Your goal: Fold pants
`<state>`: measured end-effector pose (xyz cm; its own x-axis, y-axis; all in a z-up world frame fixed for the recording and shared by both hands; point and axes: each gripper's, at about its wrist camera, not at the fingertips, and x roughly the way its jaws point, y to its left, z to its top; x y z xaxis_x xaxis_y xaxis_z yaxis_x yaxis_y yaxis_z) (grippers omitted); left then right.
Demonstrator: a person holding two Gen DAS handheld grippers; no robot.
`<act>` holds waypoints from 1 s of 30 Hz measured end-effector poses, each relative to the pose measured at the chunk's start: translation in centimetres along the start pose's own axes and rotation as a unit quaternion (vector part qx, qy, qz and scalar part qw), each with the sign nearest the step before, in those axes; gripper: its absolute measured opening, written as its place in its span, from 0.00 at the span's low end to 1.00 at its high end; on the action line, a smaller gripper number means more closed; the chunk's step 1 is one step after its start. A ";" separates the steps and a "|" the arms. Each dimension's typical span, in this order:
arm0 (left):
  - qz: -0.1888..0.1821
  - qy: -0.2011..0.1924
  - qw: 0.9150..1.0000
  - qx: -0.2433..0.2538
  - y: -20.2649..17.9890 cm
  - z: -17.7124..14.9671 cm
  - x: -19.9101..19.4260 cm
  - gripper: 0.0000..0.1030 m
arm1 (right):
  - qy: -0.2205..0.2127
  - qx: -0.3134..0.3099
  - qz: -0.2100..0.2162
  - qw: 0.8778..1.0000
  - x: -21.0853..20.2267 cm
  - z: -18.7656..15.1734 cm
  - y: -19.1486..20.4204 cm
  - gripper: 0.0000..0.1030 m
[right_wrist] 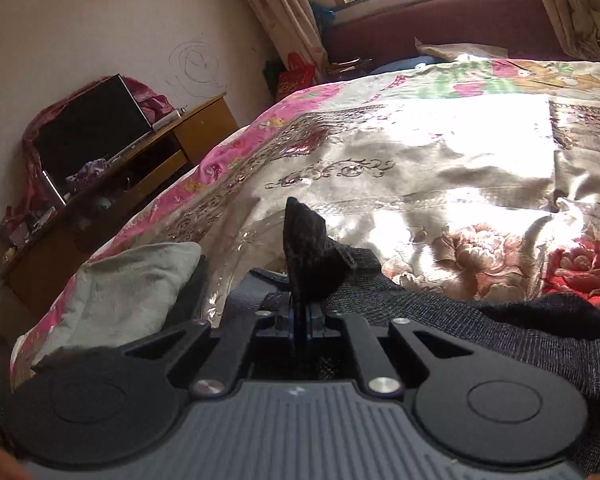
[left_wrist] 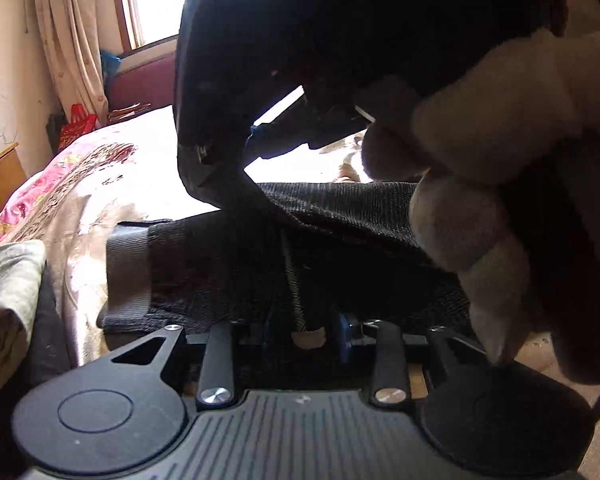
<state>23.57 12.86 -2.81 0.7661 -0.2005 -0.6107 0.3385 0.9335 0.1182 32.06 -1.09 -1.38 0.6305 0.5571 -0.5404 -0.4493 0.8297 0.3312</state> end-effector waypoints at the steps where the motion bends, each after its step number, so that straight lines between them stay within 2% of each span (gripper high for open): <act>1: 0.002 -0.001 1.000 0.001 0.3 -0.2 -0.2 0.51 | 0.006 -0.012 0.004 1.000 0.7 -0.3 1.0 0.06; 4: 0.015 -0.002 1.000 0.010 0.7 -1.0 -0.5 0.52 | 0.026 -0.019 0.010 0.999 2.4 -0.8 2.4 0.07; 6: 0.017 -0.004 1.000 0.019 0.5 -1.4 -0.8 0.52 | 0.043 -0.050 0.011 0.998 3.2 -1.2 3.2 0.12; 9: 0.019 -0.002 0.999 0.027 0.3 -1.4 -1.4 0.51 | 0.065 -0.056 0.023 0.996 3.4 -1.5 3.1 0.20; 10: 0.020 0.002 0.999 0.025 0.4 -1.5 -1.7 0.51 | 0.069 -0.062 0.040 0.995 3.0 -1.4 3.1 0.25; 14: 0.026 0.017 1.000 0.004 0.9 -1.4 -3.2 0.51 | 0.065 -0.051 0.118 0.990 0.0 -1.2 2.3 0.26; 17: 0.046 0.018 0.999 -0.008 1.7 -1.1 -4.5 0.51 | 0.056 -0.069 0.098 0.991 -1.5 -0.9 1.5 0.29; 20: 0.062 0.012 0.998 -0.025 2.5 -0.6 -5.3 0.51 | 0.059 -0.085 0.065 0.993 -1.3 -0.2 0.3 0.31; 23: 0.092 0.007 0.995 -0.027 5.1 -0.1 -3.3 0.51 | 0.066 -0.098 0.062 0.991 0.0 0.2 0.1 0.31; 26: 0.097 0.012 0.995 -0.036 6.6 -0.3 -3.2 0.51 | 0.080 -0.140 0.070 0.984 1.5 0.3 1.8 0.38; 30: 0.089 0.032 0.994 -0.046 6.5 -2.3 -4.3 0.51 | 0.089 -0.241 0.078 0.963 3.2 -1.1 5.4 0.46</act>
<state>21.19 20.43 -1.17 0.7716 -0.0122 -0.6360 0.1470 0.9762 0.1596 30.98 5.11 -2.17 0.4327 0.6231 -0.6515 -0.7978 0.6012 0.0451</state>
